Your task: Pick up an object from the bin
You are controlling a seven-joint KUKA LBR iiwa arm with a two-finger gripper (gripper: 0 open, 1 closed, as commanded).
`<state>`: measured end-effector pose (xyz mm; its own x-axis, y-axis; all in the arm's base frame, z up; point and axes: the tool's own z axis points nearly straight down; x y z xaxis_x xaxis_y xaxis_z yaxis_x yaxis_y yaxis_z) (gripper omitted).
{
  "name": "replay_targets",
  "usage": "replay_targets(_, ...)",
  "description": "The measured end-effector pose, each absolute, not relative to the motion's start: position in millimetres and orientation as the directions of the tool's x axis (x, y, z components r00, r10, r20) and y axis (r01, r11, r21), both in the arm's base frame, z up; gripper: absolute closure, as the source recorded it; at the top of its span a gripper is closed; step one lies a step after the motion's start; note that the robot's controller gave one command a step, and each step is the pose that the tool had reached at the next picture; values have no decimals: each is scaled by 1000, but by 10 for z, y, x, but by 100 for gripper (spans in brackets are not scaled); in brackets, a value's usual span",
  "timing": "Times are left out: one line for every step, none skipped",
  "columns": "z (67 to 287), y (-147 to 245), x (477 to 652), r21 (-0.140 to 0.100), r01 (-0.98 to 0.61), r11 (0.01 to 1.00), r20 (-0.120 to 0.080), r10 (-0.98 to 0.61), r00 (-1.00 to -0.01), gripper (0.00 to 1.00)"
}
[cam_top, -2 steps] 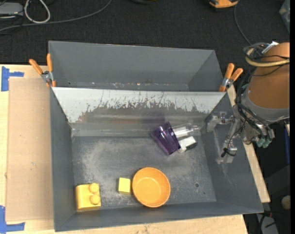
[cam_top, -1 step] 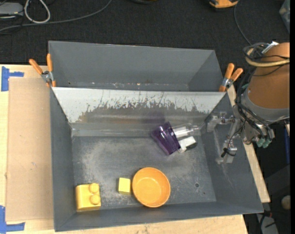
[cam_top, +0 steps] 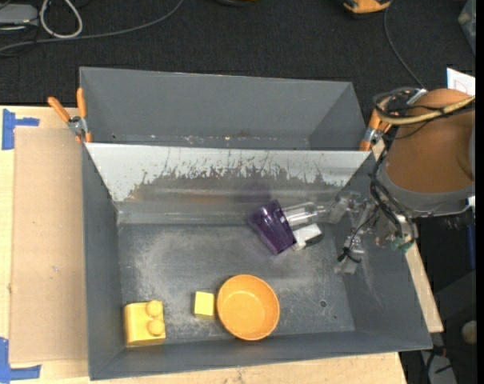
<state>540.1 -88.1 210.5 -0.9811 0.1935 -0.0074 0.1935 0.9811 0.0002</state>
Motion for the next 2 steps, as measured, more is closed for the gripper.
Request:
replay_targets(1822,-753,5301,1,321,947,8,321,-947,0)
replay_targets(1658,-966,5602,2,368,930,0,368,-930,0)
